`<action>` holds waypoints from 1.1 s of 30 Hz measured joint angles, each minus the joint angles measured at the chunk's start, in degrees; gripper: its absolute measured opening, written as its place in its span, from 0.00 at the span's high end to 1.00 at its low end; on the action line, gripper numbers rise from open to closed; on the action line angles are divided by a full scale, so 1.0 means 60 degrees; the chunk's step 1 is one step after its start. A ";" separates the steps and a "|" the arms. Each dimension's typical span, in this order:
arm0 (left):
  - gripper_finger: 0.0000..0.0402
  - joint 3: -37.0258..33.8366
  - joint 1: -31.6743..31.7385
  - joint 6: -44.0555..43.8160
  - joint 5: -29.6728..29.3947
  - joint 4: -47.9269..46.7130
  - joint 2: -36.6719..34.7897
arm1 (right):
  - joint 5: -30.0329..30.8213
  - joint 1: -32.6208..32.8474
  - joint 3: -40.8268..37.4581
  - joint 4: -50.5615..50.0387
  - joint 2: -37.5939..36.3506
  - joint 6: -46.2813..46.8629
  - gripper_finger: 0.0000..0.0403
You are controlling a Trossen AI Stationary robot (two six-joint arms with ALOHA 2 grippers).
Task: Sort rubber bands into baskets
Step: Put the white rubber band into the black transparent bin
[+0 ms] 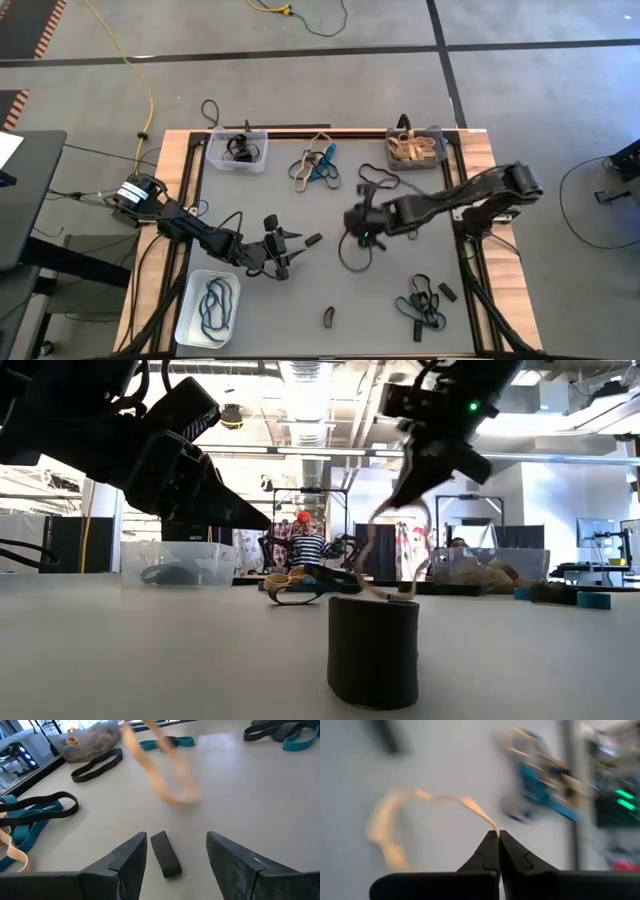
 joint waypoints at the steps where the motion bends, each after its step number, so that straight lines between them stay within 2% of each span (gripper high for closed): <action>1: 0.51 0.0000 0.0000 0.0000 0.0000 0.0000 0.0000 | 0.0427 -0.0220 0.0000 -0.0301 -0.0276 0.0028 0.94; 6: 0.51 0.0000 0.0000 -0.0023 0.0000 0.0000 0.0000 | 0.1496 -0.1858 0.0004 -0.1749 -0.1686 0.0530 0.94; 12: 0.51 0.0000 0.0000 -0.0033 0.0000 0.0000 0.0000 | 0.1563 -0.4472 0.0004 -0.2491 -0.2955 0.0651 0.94; 17: 0.51 0.0000 0.0000 -0.0035 0.0000 0.0000 0.0000 | 0.1560 -0.6601 0.0011 -0.2532 -0.3471 0.0150 0.94; 25: 0.51 0.0000 0.0000 -0.0036 0.0000 0.0000 0.0000 | 0.0585 -0.9405 0.0011 -0.2671 -0.3196 -0.0013 0.93; 33: 0.51 0.0000 0.0000 -0.0039 0.0000 -0.0022 0.0001 | -0.0191 -1.0537 -0.0175 -0.3124 -0.1980 0.0228 0.92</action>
